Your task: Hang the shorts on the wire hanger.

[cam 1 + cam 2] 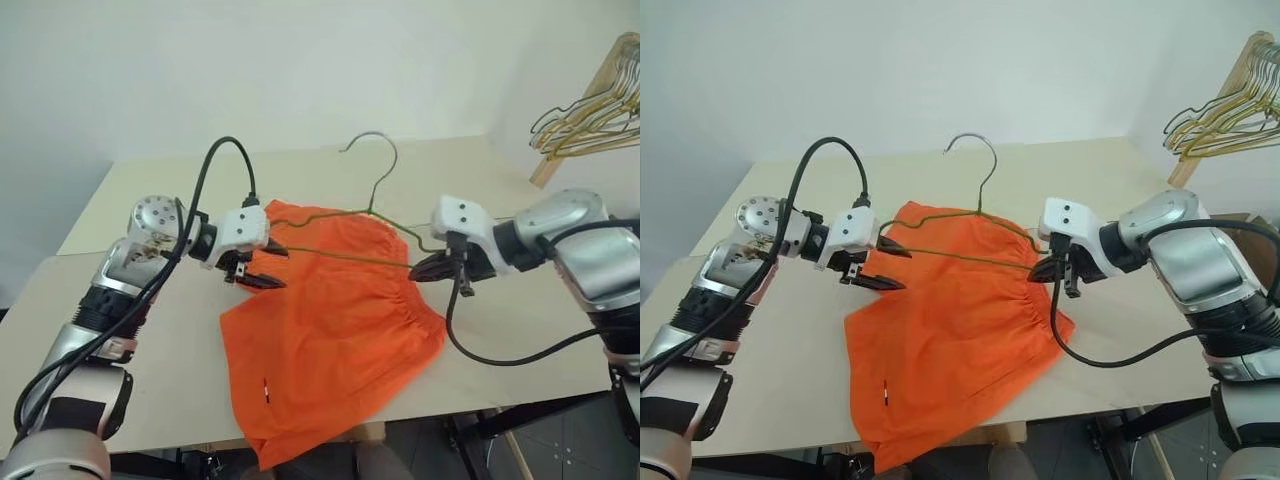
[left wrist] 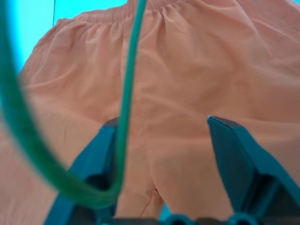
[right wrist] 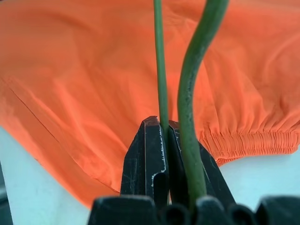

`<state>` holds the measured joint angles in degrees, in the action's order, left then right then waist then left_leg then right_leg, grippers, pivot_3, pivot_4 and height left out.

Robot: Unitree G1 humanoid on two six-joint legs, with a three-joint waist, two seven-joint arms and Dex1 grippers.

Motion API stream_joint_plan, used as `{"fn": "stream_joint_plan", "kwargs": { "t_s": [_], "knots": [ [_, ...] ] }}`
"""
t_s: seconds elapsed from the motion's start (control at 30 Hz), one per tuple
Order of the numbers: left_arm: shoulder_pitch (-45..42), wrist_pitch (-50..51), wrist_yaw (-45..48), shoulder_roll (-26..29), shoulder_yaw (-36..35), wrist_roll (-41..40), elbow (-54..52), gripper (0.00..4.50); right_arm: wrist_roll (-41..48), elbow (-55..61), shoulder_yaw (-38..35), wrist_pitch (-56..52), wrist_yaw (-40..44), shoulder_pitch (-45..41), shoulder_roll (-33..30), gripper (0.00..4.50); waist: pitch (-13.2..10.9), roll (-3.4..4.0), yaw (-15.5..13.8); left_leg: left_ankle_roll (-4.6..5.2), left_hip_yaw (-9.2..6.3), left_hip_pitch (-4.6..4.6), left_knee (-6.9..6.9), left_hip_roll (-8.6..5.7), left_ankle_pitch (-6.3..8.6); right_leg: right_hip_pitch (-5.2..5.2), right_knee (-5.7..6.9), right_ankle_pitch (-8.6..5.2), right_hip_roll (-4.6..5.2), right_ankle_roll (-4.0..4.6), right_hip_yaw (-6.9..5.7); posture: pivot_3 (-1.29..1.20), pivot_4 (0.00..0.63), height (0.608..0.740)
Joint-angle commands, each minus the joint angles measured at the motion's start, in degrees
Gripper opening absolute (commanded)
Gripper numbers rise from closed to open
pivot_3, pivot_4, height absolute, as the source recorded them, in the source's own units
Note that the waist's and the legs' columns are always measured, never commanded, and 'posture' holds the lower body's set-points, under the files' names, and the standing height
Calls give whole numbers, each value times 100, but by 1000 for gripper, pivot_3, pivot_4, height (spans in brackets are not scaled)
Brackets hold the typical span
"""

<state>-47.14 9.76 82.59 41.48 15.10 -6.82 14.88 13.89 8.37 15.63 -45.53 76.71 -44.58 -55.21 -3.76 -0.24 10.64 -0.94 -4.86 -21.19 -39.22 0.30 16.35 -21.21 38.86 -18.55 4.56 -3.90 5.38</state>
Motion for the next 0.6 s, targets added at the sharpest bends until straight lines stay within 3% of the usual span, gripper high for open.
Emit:
{"fn": "stream_joint_plan", "kwargs": {
  "t_s": [0.03,0.2,0.33,0.47,0.6],
  "knots": [
    [-290,-294,31,108,-251,-10,377,4481,351,255,-476,-422,-67,147,-178,0,0,0,3,0,0,0,0,0,0,0,0,0,1,0,0,-142,0,740],
    [-436,-601,-294,411,-774,-66,1226,4481,1073,746,-1546,-1472,-259,1417,-661,0,1,-2,-25,2,-1,-5,0,0,1,-1,1,0,0,0,-8,-127,1,740],
    [-133,-657,-737,445,-1374,-350,1211,4481,1611,1006,-2788,-2683,-663,2752,-714,0,0,-4,-64,3,-4,-10,-2,-2,2,-1,3,0,2,0,-9,-126,33,740],
    [749,-35,-645,384,-1643,-995,-211,4481,1999,936,-3840,-4401,-1110,3788,-328,0,0,-4,-98,8,-2,-1,-4,0,5,7,7,0,-1,0,-1,-131,52,740],
    [1106,389,-738,317,-1604,-1250,-1054,4481,2361,435,-3871,-4697,-1533,4226,-320,0,0,-5,-142,10,7,0,-5,1,5,9,5,0,-4,0,8,-136,51,740]
  ]
}}
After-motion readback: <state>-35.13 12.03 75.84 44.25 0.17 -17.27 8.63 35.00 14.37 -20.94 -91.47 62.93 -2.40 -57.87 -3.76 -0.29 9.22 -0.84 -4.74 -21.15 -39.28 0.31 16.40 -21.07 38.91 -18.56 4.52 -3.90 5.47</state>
